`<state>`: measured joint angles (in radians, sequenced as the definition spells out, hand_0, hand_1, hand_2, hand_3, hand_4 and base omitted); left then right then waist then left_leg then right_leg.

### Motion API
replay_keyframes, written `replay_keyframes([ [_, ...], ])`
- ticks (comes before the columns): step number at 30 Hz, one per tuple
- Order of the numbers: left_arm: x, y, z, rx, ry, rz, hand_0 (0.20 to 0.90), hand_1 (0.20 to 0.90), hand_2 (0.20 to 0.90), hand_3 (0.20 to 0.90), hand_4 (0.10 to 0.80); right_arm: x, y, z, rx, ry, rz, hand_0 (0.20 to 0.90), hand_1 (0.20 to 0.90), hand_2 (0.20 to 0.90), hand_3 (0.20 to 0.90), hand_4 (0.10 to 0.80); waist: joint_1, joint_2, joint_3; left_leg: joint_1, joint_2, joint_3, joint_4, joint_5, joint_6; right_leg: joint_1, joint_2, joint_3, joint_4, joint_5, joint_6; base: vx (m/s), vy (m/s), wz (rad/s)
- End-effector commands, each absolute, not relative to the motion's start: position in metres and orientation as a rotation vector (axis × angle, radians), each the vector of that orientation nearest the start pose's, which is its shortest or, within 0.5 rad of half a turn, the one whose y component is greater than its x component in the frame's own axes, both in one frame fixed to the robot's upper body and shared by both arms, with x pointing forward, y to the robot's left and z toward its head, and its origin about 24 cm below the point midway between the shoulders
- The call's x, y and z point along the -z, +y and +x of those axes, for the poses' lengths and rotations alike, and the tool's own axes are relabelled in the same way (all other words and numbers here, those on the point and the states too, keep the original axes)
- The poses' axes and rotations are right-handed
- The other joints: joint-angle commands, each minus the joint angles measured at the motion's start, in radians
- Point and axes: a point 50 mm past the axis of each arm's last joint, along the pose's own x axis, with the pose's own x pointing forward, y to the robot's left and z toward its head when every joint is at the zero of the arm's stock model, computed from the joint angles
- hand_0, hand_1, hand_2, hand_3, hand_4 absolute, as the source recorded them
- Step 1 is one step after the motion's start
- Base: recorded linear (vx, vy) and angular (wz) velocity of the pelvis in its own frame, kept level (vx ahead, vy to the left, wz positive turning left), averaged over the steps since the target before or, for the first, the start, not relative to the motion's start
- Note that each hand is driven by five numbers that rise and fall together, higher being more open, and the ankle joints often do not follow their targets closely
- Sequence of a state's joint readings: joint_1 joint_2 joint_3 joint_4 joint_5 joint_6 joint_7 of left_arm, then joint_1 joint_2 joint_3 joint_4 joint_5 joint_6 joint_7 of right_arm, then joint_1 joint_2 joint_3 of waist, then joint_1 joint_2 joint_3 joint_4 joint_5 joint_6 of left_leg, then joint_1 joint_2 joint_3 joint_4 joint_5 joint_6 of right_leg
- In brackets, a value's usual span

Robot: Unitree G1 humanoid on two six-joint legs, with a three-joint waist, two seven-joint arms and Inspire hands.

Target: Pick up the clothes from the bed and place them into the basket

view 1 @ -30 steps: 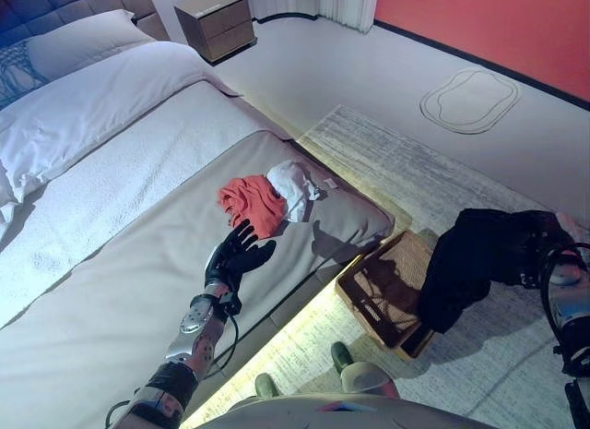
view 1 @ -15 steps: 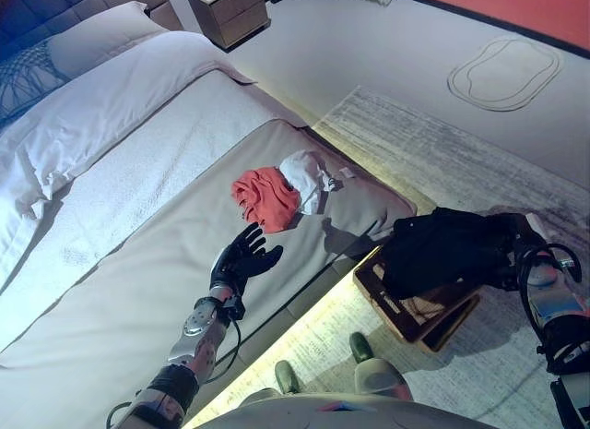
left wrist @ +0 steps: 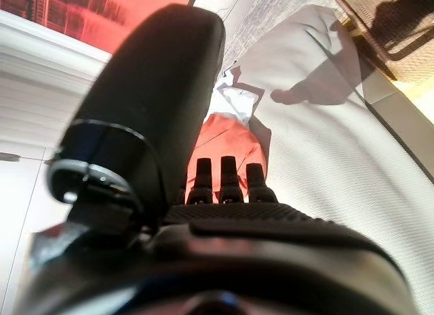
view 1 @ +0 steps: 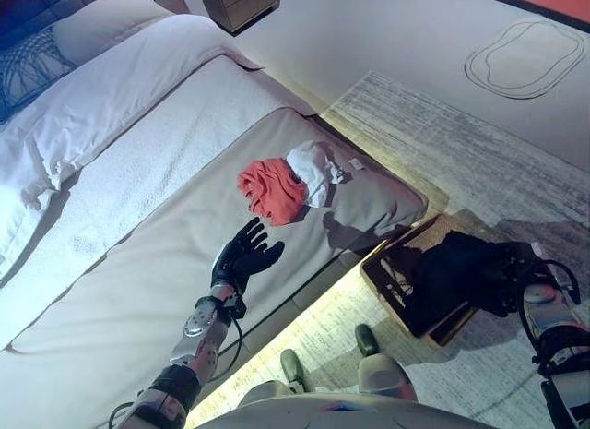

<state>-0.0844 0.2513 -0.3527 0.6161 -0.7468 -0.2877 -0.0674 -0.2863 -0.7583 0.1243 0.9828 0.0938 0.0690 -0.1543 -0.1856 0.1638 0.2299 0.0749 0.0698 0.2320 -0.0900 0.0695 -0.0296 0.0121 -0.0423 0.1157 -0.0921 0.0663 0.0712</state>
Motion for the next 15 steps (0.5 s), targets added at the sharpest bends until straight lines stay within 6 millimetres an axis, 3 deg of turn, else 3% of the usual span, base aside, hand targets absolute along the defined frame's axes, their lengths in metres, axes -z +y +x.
replay_keyframes([
  [1, 0.026, 0.172, 0.259, 0.085, 0.14, -0.345, 0.9, 0.9, 0.9, 0.9, 0.8, -0.047, -0.398, 0.263, 0.586, 0.476, -0.696, 0.9, 0.9, 0.9, 0.9, 0.8, 0.022, -0.066, -0.045, 0.055, -0.003, -0.001, 0.042, -0.152, -0.022, -0.03, -0.02, -0.04, 0.05, -0.025, 0.018, 0.015, -0.011, 0.06],
  [7, 0.027, 0.173, 0.259, 0.084, 0.143, -0.343, 0.9, 0.9, 0.9, 0.9, 0.8, -0.045, -0.397, 0.261, 0.585, 0.469, -0.694, 0.9, 0.9, 0.9, 0.9, 0.8, 0.022, -0.075, -0.046, 0.058, 0.0, -0.005, 0.04, -0.151, -0.022, -0.028, -0.019, -0.037, 0.049, -0.024, 0.019, 0.003, -0.002, 0.06],
  [15, 0.027, 0.175, 0.259, 0.072, 0.142, -0.345, 0.9, 0.9, 0.9, 0.9, 0.8, -0.058, -0.391, 0.272, 0.567, 0.403, -0.694, 0.9, 0.9, 0.9, 0.9, 0.8, 0.024, -0.083, -0.043, 0.059, 0.001, -0.016, 0.04, -0.15, -0.022, -0.027, -0.017, -0.033, 0.053, -0.024, 0.017, 0.0, 0.0, 0.0],
])
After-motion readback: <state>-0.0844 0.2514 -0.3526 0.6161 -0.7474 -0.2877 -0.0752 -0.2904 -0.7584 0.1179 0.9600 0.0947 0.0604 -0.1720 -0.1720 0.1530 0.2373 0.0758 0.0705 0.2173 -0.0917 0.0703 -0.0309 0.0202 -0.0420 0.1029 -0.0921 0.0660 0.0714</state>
